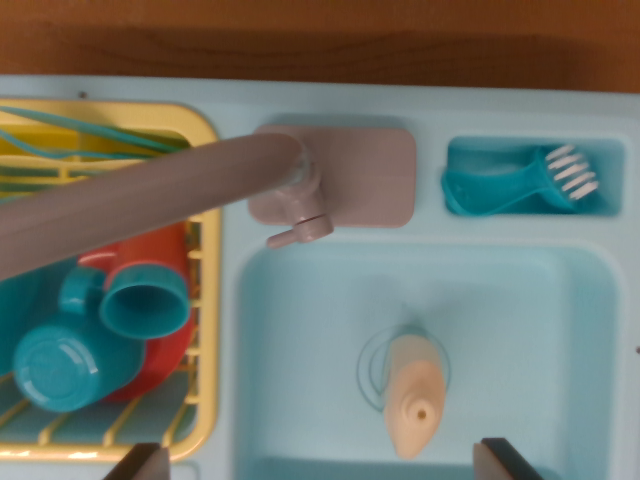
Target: Pick detergent from the sink
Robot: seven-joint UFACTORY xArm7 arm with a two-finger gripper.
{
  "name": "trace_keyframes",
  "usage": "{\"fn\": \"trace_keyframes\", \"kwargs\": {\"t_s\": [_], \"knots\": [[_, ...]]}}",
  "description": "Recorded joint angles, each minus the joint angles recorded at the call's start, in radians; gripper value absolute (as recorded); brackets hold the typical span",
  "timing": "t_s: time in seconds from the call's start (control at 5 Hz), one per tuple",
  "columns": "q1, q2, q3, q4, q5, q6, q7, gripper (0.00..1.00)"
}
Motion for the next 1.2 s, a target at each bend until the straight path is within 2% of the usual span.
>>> {"fn": "trace_keyframes", "kwargs": {"t_s": [0.2, 0.4, 0.6, 0.8, 1.0, 1.2], "knots": [[-0.0053, 0.011, -0.007, -0.038, 0.0039, -0.044, -0.016, 0.0], [-0.0053, 0.011, -0.007, -0.038, 0.0039, -0.044, -0.016, 0.0], [-0.0107, 0.023, -0.013, -0.078, 0.008, -0.09, -0.032, 0.0], [-0.0107, 0.023, -0.013, -0.078, 0.008, -0.09, -0.032, 0.0], [-0.0163, 0.035, -0.021, -0.119, 0.0122, -0.138, -0.049, 0.0], [-0.0163, 0.035, -0.021, -0.119, 0.0122, -0.138, -0.049, 0.0]]}}
